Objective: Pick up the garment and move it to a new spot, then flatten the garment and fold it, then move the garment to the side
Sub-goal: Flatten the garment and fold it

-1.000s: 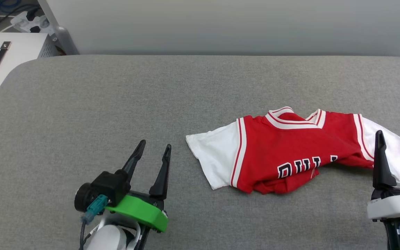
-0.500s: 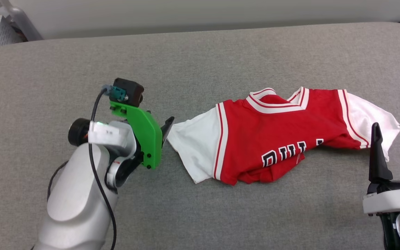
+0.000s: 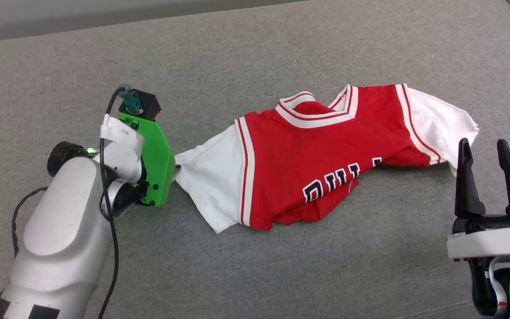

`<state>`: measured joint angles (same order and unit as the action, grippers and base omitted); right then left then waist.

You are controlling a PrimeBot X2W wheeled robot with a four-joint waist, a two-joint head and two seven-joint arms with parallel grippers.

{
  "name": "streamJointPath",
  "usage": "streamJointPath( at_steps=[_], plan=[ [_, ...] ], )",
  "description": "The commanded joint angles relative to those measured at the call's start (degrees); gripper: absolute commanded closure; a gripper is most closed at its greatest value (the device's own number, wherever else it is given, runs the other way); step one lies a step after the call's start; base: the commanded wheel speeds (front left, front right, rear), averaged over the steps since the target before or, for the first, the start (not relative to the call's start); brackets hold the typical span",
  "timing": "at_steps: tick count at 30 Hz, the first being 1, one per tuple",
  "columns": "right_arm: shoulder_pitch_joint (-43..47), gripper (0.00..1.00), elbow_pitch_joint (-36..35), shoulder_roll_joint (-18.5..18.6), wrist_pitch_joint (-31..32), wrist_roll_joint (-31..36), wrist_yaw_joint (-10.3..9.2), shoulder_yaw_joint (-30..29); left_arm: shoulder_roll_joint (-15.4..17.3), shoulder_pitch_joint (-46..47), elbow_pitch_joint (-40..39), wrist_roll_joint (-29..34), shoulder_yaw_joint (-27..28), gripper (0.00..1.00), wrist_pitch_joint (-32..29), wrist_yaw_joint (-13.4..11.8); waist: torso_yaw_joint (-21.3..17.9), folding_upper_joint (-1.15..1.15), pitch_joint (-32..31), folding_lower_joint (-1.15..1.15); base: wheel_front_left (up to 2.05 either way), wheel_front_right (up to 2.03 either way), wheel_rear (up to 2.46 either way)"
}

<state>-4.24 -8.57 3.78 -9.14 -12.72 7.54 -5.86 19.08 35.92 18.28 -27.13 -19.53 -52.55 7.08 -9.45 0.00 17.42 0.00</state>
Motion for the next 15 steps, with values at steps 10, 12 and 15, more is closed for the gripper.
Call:
streamJointPath(
  at_steps=[10,12,15],
  plan=[
    [-1.3,0.00,1.6,-0.7,-1.5,-0.2,-0.05,0.2,1.0,-0.7,4.2,-1.4,0.2,0.00,3.8,0.3,-2.7,0.00,2.6,0.00,0.00,0.00,0.00],
    [-1.4,0.00,1.7,-0.7,-1.5,-0.1,-0.05,0.0,0.5,-1.0,4.7,-2.5,-0.5,0.00,3.3,0.3,-2.6,0.00,2.6,0.00,0.00,0.00,0.00],
    [-1.6,0.00,1.9,-0.8,-1.3,0.2,-0.05,-0.3,0.6,-1.4,5.1,-3.2,-2.0,0.00,2.5,0.4,-2.5,0.00,2.5,0.00,0.00,0.00,0.00]
  ],
)
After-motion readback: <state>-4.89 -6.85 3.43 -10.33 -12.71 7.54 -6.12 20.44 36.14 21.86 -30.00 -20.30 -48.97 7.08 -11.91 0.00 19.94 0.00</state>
